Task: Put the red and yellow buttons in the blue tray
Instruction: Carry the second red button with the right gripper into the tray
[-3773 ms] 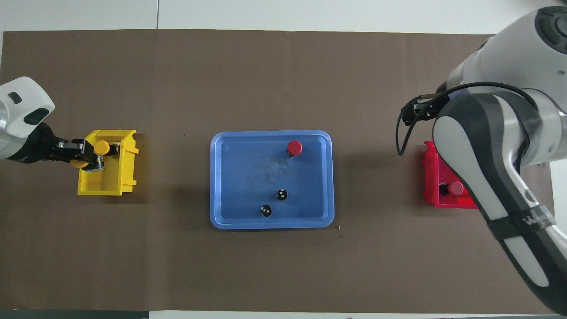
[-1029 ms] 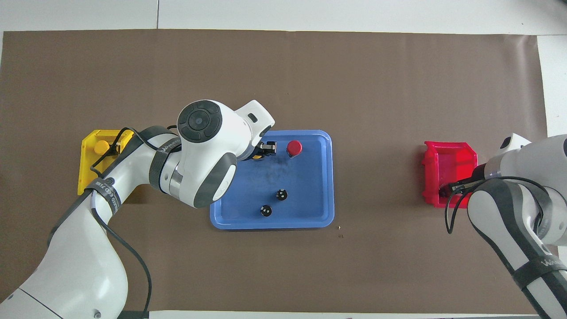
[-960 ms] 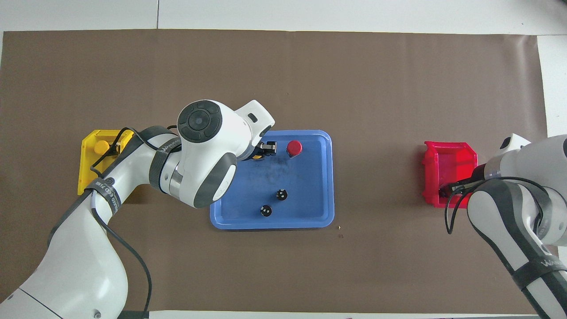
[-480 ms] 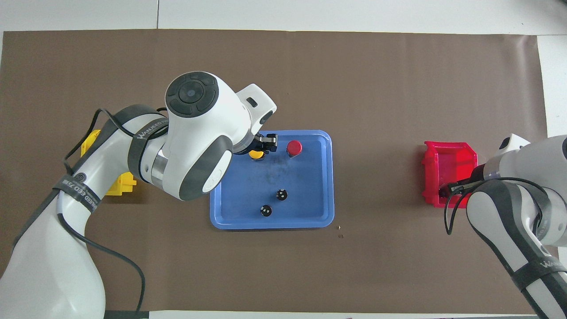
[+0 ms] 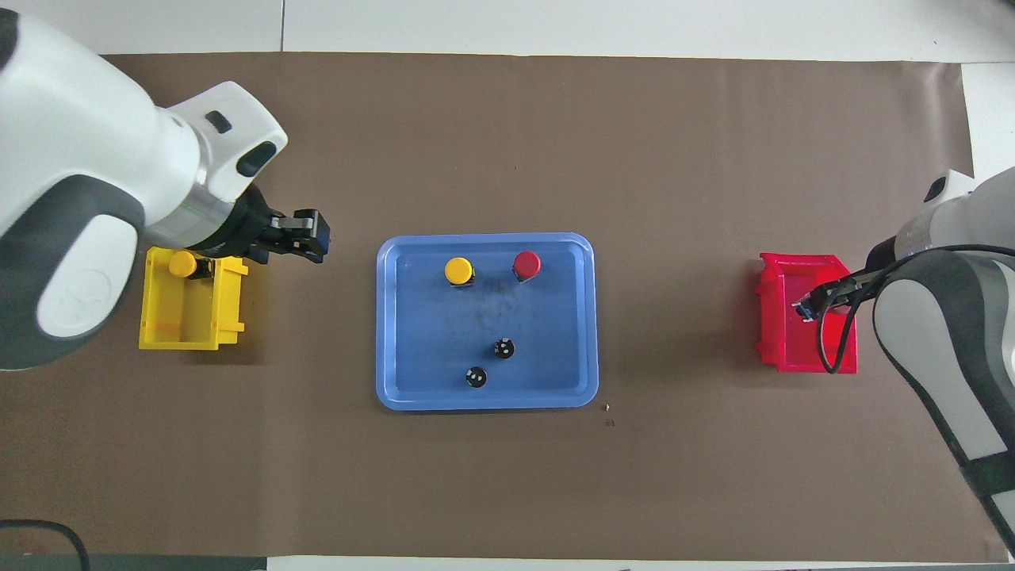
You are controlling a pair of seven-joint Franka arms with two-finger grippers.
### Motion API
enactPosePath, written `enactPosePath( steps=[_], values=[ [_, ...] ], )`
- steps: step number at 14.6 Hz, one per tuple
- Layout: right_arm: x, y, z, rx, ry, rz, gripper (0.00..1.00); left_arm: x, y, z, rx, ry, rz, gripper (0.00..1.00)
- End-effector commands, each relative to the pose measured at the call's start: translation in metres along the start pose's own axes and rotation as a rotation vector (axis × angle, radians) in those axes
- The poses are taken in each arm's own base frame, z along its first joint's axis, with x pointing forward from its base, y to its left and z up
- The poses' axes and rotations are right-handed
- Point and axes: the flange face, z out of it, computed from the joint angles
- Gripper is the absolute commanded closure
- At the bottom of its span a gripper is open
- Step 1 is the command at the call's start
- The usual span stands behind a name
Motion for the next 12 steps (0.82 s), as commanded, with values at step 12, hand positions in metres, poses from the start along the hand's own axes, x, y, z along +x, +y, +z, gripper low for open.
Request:
enactPosePath(
  steps=[12],
  values=[
    [0.081, -0.242, 0.054, 0.002, 0.182, 0.166, 0.83, 0.034, -0.157, 0.110, 0.062, 0.044, 0.067, 0.31]
  ],
)
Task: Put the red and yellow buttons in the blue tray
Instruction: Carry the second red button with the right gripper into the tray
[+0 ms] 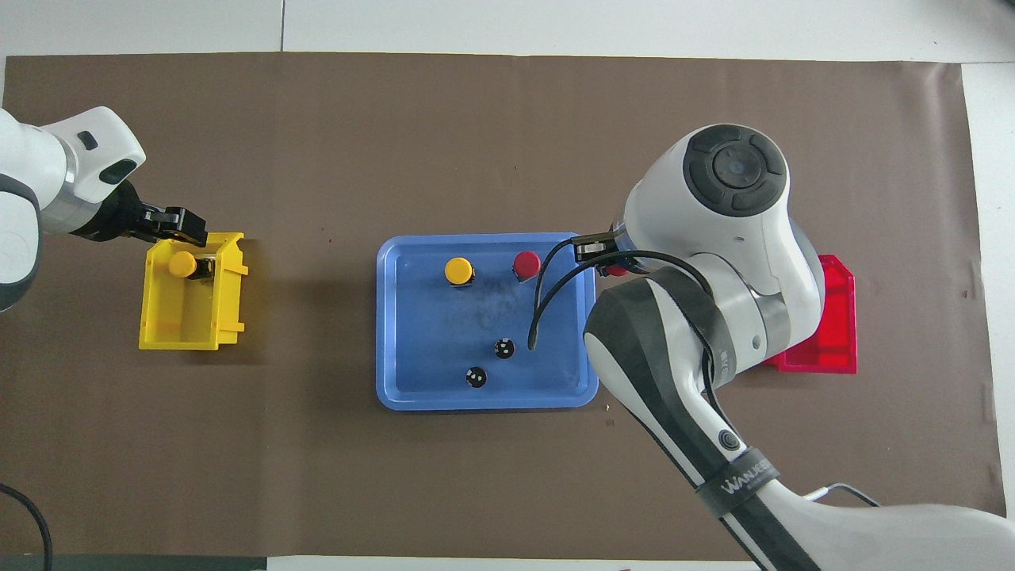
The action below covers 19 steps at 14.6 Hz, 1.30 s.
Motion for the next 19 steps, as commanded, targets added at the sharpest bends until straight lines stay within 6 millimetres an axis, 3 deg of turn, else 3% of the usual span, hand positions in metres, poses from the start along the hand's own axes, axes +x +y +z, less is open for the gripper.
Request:
enactPosePath(
  steps=[1, 6, 9, 11, 13, 16, 19],
  values=[
    [0.000, -0.003, 0.026, 0.019, 0.018, 0.010, 0.83, -0.007, -0.007, 0.011, 0.023, 0.019, 0.001, 0.30],
    [0.001, -0.031, 0.061, 0.019, 0.017, 0.018, 0.83, -0.006, -0.016, 0.017, 0.027, 0.041, -0.013, 0.30],
    [0.001, -0.034, 0.064, 0.020, 0.018, 0.017, 0.83, -0.007, -0.029, 0.023, 0.030, 0.061, -0.033, 0.30],
    [-0.004, -0.049, 0.065, 0.025, 0.020, 0.002, 0.83, -0.008, -0.030, 0.027, 0.032, 0.066, -0.034, 0.30],
    [-0.004, -0.049, 0.074, 0.023, 0.016, 0.020, 0.82, -0.008, -0.031, 0.028, 0.032, 0.067, -0.035, 0.30],
    [-0.003, -0.050, 0.082, 0.022, 0.014, 0.020, 0.81, -0.008, -0.043, 0.048, 0.029, 0.062, -0.044, 0.31],
    [-0.003, -0.049, 0.083, 0.022, 0.013, 0.023, 0.72, -0.008, -0.070, 0.065, 0.026, 0.061, -0.030, 0.49]
  ],
)
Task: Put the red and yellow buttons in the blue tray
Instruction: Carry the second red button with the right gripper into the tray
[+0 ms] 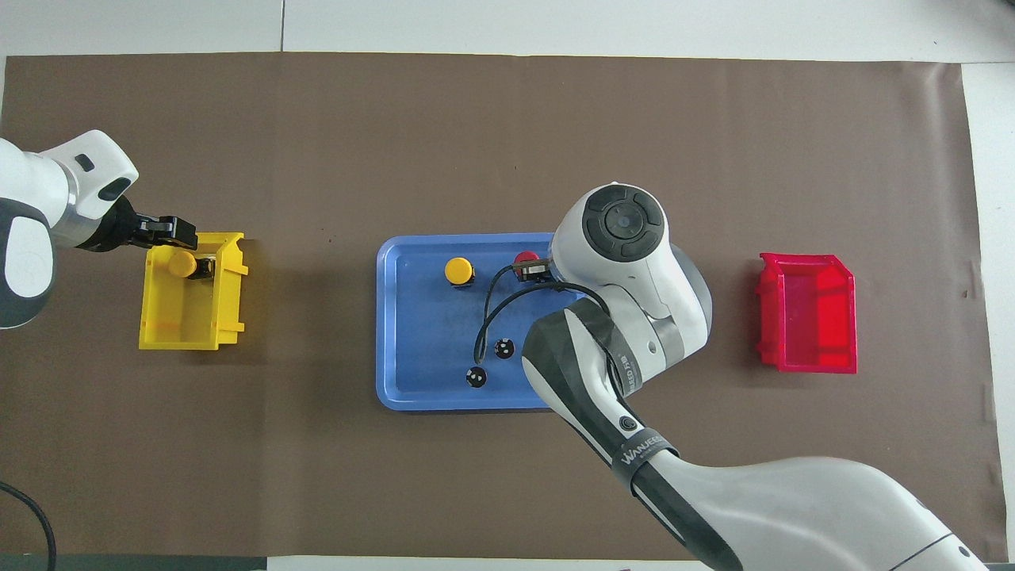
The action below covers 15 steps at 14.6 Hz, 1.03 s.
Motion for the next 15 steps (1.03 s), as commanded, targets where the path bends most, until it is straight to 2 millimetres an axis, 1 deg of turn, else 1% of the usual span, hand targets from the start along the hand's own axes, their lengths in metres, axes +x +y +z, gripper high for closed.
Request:
enactPosePath(
  steps=[1, 3, 4, 5, 6, 7, 8, 9, 11, 12, 15],
  values=[
    [0.002, 0.000, -0.001, 0.017, 0.008, 0.020, 0.69, -0.001, -0.018, 0.014, 0.013, 0.007, 0.020, 0.49],
    [0.002, -0.001, 0.000, 0.020, 0.015, 0.019, 0.50, -0.001, -0.014, 0.015, 0.013, 0.003, 0.016, 0.49],
    [0.002, -0.001, 0.001, 0.023, 0.022, 0.019, 0.38, -0.003, -0.011, 0.018, 0.012, -0.002, 0.019, 0.49],
    [0.003, -0.001, 0.000, 0.023, 0.022, 0.019, 0.37, -0.004, -0.009, 0.018, 0.012, -0.004, 0.019, 0.47],
    [0.003, -0.002, -0.002, 0.022, 0.021, 0.018, 0.31, -0.004, -0.007, 0.018, 0.012, -0.007, 0.010, 0.43],
    [0.005, 0.000, -0.005, 0.020, 0.019, 0.020, 0.31, -0.004, -0.006, 0.018, 0.011, -0.010, 0.004, 0.37],
    [0.007, 0.000, -0.010, 0.019, 0.016, 0.023, 0.30, -0.004, -0.006, 0.018, 0.011, -0.013, 0.004, 0.35],
    [0.011, 0.004, -0.019, 0.015, 0.008, 0.028, 0.30, -0.004, -0.006, 0.017, 0.011, -0.010, 0.004, 0.35],
    [0.014, 0.009, -0.043, 0.008, -0.007, 0.038, 0.30, -0.006, -0.006, 0.019, 0.011, -0.015, 0.006, 0.33],
    [0.013, 0.015, -0.056, 0.007, -0.011, 0.044, 0.30, -0.007, -0.006, 0.019, 0.010, -0.019, 0.004, 0.33],
    [0.005, 0.021, -0.083, 0.001, -0.025, 0.049, 0.30, -0.018, -0.003, 0.029, 0.010, -0.040, -0.001, 0.33]
  ],
)
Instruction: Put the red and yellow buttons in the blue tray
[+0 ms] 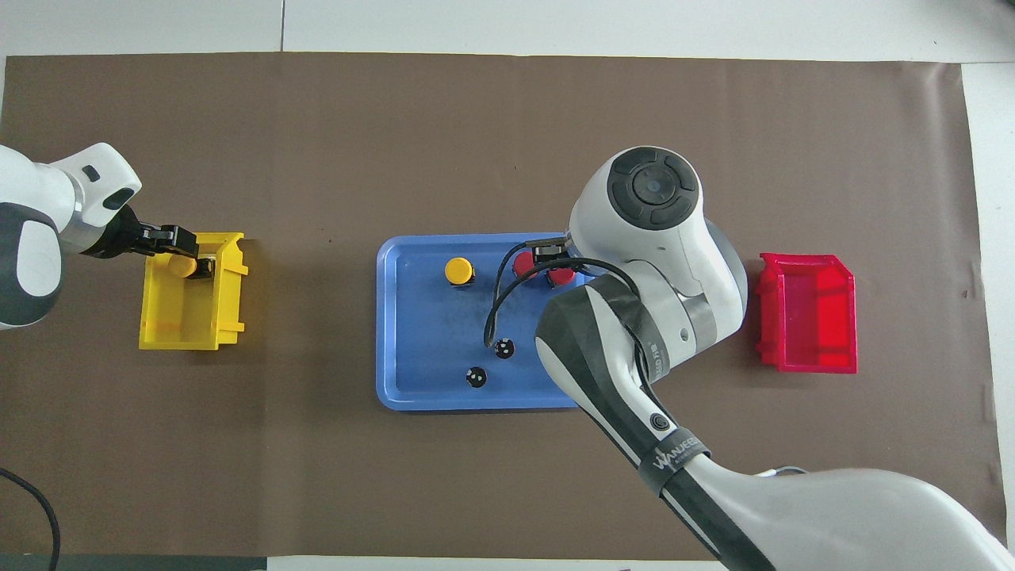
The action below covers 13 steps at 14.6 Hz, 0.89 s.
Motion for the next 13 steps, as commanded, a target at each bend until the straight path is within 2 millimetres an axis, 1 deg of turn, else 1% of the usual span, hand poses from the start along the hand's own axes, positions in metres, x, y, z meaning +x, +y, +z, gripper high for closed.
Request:
enactPosePath(
  steps=[1, 2, 3, 4, 5, 6, 7, 8, 9, 10, 11, 12, 13],
  values=[
    [-0.007, 0.009, -0.029, 0.000, -0.013, 0.021, 0.30, -0.019, 0.007, 0.010, 0.020, -0.015, -0.014, 0.33],
    [-0.006, 0.017, -0.050, -0.005, -0.010, 0.028, 0.27, -0.021, 0.008, 0.009, 0.021, -0.012, -0.017, 0.33],
    [-0.002, 0.033, -0.068, -0.012, -0.021, 0.052, 0.19, -0.021, 0.008, 0.009, 0.021, -0.012, -0.015, 0.33],
    [0.001, 0.045, -0.089, -0.020, -0.035, 0.065, 0.00, -0.020, 0.012, 0.009, 0.022, -0.011, -0.009, 0.33],
    [0.001, 0.053, -0.106, -0.034, -0.055, 0.075, 0.00, -0.020, 0.012, 0.009, 0.020, -0.013, -0.010, 0.34],
    [-0.001, 0.067, -0.126, -0.051, -0.061, 0.090, 0.00, -0.020, 0.012, 0.009, 0.021, -0.011, -0.010, 0.37],
    [-0.005, 0.083, -0.144, -0.062, -0.060, 0.103, 0.00, -0.019, 0.012, 0.008, 0.022, -0.010, -0.006, 0.48],
    [-0.011, 0.100, -0.165, -0.057, -0.042, 0.104, 0.00, -0.017, 0.012, 0.007, 0.022, -0.007, -0.004, 0.68],
    [-0.017, 0.122, -0.184, -0.053, -0.032, 0.128, 0.00, -0.017, 0.015, 0.007, 0.022, -0.005, 0.002, 0.80],
    [-0.020, 0.142, -0.195, -0.053, -0.033, 0.159, 0.00, -0.017, 0.014, 0.007, 0.023, -0.005, 0.000, 0.87],
    [-0.023, 0.160, -0.202, -0.053, -0.037, 0.170, 0.00, -0.017, 0.015, 0.007, 0.022, -0.007, 0.002, 0.90],
    [-0.024, 0.182, -0.203, -0.062, -0.059, 0.157, 0.00, -0.017, 0.015, 0.005, 0.022, -0.011, 0.002, 0.92],
    [-0.023, 0.205, -0.203, -0.075, -0.075, 0.127, 0.00, -0.014, 0.015, -0.002, 0.021, -0.007, 0.001, 0.92]
  ],
)
